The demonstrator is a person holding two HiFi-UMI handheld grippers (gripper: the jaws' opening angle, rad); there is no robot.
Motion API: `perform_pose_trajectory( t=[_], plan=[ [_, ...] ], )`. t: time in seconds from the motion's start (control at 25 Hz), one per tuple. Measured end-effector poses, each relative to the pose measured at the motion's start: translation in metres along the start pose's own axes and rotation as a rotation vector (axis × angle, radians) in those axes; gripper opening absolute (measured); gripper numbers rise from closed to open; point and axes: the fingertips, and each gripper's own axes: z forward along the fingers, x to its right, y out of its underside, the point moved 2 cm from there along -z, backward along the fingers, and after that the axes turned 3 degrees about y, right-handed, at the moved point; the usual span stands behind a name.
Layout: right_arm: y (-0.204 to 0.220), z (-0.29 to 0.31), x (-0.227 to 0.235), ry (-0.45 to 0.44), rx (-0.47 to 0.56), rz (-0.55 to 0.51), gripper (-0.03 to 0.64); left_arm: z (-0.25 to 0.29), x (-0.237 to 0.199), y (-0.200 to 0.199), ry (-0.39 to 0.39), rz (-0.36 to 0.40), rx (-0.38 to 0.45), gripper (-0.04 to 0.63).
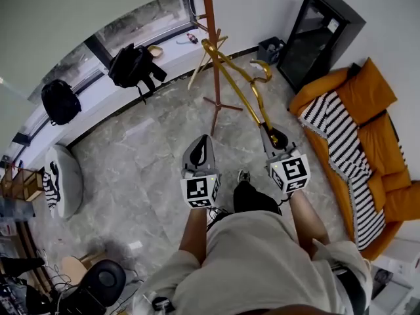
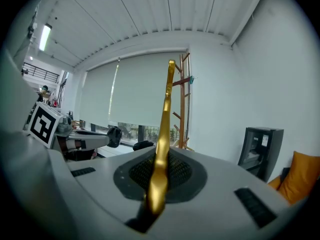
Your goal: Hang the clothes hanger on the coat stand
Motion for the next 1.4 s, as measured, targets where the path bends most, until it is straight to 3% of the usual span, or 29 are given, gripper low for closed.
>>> perform_pose_trajectory(
  t=[0.28,0.44,0.6,0.88,1.24,1.32,1.4],
  plan=[
    [-0.001,0.047,0.049,-0.076,0.003,0.017,0.011,0.076,0.002,-0.012,0.011,0.043,-0.018,0.011],
    [-0.001,0.071,0.069,-0.209,-0.003,-0.005,0.011,0.117,-0.002,-0.019,-0.017,0.083,-0.032,0.011],
    [0.005,0.089,0.086,-0.319,-0.03,-0.014,0.011,0.142,-0.009,-0.018,-0.062,0.178,-0.071,0.011],
    [0.007,0.117,0.101,-0.415,-0.057,-0.003,0.011,0.164,-0.032,-0.028,-0.127,0.291,-0.109,0.011],
    [0.011,0.152,0.1,-0.478,-0.13,-0.062,0.011,0.199,-0.07,-0.023,-0.162,0.573,-0.178,0.011],
    [0.008,0.159,0.106,-0.487,-0.134,-0.074,0.011,0.215,-0.076,-0.024,-0.165,0.708,-0.198,0.011],
    [0.006,0.166,0.111,-0.494,-0.143,-0.089,0.011,0.23,-0.082,-0.025,-0.181,0.916,-0.222,0.012]
  ],
)
